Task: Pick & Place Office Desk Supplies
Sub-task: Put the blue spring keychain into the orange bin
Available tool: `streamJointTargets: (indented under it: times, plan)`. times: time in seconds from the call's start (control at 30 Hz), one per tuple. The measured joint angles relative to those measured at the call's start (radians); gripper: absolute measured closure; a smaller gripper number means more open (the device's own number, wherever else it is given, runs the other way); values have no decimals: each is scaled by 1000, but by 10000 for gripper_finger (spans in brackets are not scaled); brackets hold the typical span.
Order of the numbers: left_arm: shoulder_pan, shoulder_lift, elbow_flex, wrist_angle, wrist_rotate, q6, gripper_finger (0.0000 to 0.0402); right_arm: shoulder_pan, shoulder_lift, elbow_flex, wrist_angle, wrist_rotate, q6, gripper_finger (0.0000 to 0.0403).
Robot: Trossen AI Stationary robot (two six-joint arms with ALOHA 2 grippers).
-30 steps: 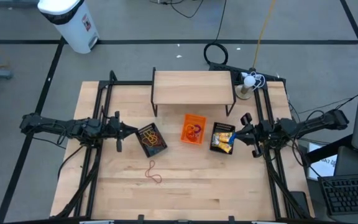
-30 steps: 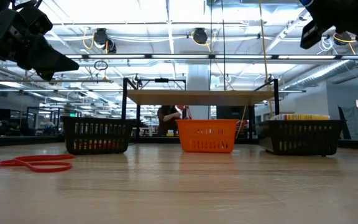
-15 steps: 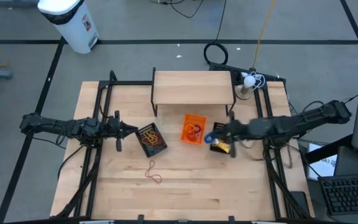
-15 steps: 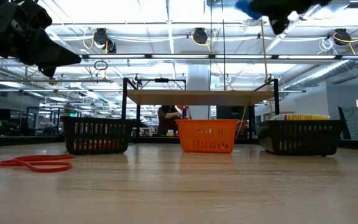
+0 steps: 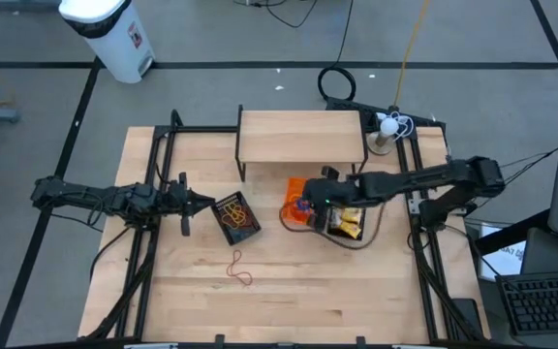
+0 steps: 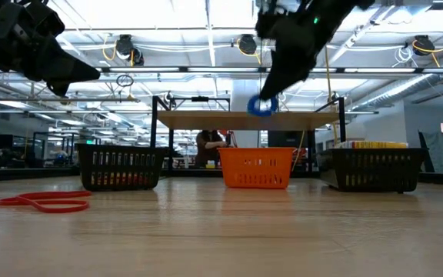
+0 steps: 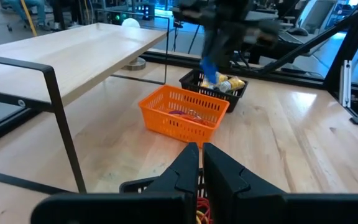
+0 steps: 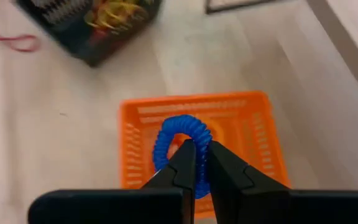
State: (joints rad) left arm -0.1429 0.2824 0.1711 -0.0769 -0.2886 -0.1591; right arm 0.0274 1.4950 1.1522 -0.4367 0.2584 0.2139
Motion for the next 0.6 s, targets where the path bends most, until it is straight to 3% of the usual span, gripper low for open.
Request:
streamJointTargets:
  times: [0.47,0.6]
  plan:
    - [0,0,0,-1,5,4,380,-162,215,1,36,-114,-12,388]
    - [0,0,0,-5,8,4,380,-166,237,1,26,-159,-11,328]
